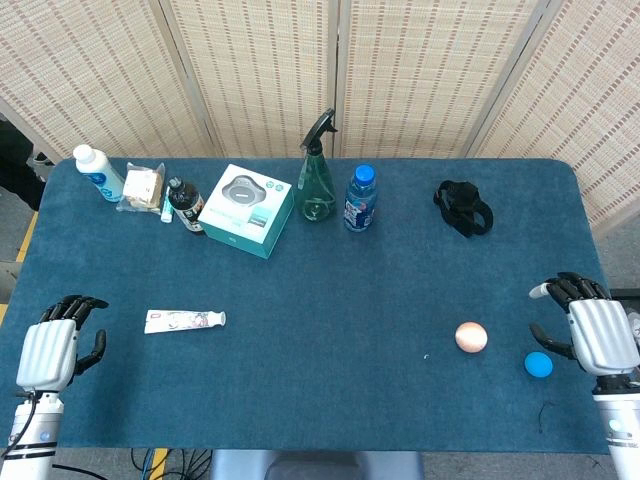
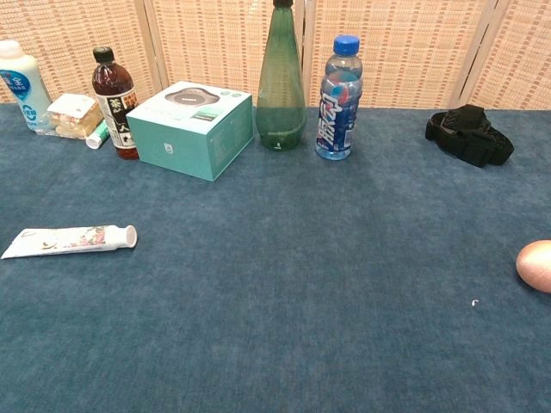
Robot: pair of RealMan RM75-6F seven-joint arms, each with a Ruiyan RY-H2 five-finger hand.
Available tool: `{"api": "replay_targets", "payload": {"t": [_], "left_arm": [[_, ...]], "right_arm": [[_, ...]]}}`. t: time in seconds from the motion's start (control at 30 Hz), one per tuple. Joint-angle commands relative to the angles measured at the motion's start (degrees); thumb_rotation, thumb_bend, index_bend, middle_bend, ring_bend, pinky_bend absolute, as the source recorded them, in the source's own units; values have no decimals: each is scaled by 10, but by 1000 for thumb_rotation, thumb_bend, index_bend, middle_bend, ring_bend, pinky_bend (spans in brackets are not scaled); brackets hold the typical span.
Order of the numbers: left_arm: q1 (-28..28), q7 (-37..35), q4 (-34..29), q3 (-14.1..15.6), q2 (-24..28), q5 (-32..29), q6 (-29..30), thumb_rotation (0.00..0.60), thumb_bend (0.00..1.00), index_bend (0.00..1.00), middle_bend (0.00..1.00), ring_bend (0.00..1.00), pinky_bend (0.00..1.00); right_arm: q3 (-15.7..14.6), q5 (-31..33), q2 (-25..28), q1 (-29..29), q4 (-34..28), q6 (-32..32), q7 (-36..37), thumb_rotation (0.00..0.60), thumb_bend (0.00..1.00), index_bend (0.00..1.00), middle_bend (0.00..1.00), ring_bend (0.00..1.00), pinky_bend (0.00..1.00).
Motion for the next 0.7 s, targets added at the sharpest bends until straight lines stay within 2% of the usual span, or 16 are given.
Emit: {"api": "replay_targets", "payload": {"t": [0.03,0.23,0.5,0.7], "left_arm": [[0,0,1,0,0,-2,-2,600,437,311,294,182,207],[-8,-12,4,0,4,3,-20,600,430,304,294,181,205],[-55,-15,25,-16,-8,-23,-95,600,216,294,297,174,201],[-101,-13,62,-22,-47,-42,-161,600,186,300,305,174,201]], "right_arm": [[0,0,0,0,0,-1,-1,600,169,430,398,222,267],[14,-9,3,0,5,21,-1,600,169,429,398,222,267],[39,-8,23,11,-2,33,-27,600,169,430,398,222,267],[39,-3,25,14,-5,26,-29,600,169,429,398,222,267]]}}
